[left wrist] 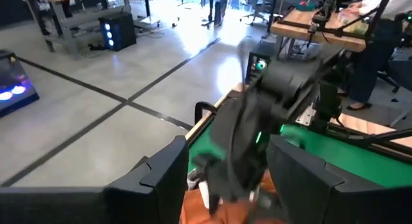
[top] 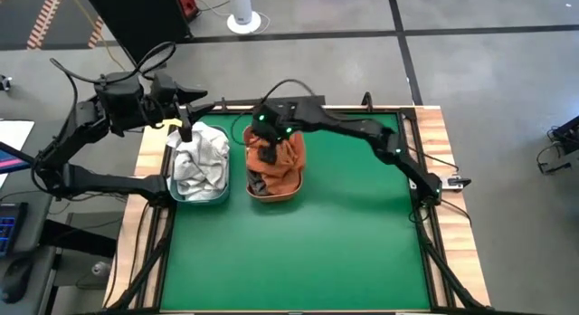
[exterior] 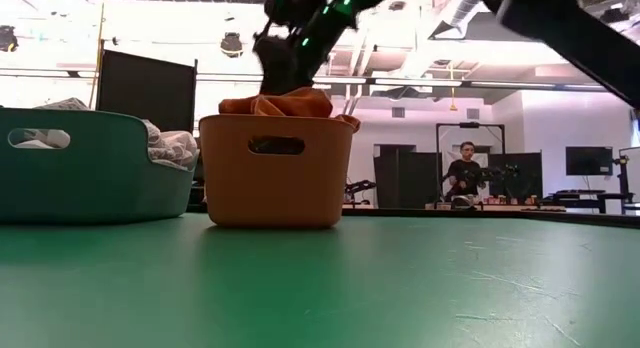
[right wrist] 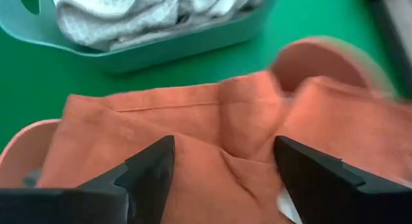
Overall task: Sort towels by color in basket
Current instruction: Put the orange towel into the orange bin
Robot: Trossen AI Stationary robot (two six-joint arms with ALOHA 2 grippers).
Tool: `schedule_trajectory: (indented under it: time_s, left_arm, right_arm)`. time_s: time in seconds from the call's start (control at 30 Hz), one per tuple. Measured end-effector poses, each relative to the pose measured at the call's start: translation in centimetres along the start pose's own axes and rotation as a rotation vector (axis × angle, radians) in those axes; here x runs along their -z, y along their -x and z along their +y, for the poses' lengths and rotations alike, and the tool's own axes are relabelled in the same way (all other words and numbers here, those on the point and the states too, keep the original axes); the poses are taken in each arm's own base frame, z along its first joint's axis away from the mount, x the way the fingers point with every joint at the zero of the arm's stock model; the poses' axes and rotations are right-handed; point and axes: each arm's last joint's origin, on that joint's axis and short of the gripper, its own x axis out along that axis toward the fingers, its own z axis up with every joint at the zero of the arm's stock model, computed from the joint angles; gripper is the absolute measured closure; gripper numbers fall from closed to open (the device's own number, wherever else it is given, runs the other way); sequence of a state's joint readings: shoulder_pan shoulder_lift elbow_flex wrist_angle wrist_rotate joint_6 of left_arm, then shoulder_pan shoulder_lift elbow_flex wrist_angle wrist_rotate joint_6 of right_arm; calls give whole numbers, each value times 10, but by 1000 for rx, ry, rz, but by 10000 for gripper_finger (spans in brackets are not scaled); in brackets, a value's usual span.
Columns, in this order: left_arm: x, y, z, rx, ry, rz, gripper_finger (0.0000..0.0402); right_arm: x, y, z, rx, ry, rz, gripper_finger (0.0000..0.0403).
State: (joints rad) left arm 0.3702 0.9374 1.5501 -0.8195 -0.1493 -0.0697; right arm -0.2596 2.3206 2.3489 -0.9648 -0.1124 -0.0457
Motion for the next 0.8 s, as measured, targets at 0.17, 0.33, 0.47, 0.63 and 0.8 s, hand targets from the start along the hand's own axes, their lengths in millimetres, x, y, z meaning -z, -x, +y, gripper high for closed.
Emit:
schedule_trajectory:
  time_s: [0.17, 0.33, 0.47, 0.63, 0.8]
  left_arm:
    - [-1, 10, 1, 2, -29, -26, 200]
    - [19, 13, 3, 7, -24, -15, 200]
    - [50, 5, 2, 26, 29, 5, 200]
    - [82, -16, -5, 92, 85, -41, 200]
    - [100, -38, -10, 114, 122, -51, 200]
  right_arm:
    - [3, -44, 9, -53, -9, -18, 110]
    - [5, -62, 16, -91, -2, -33, 135]
    - [-1, -44, 7, -86, -14, -61, 147]
    - [-22, 31, -4, -58, -17, -212, 148]
    - [-5, 63, -17, -29, -5, -56, 148]
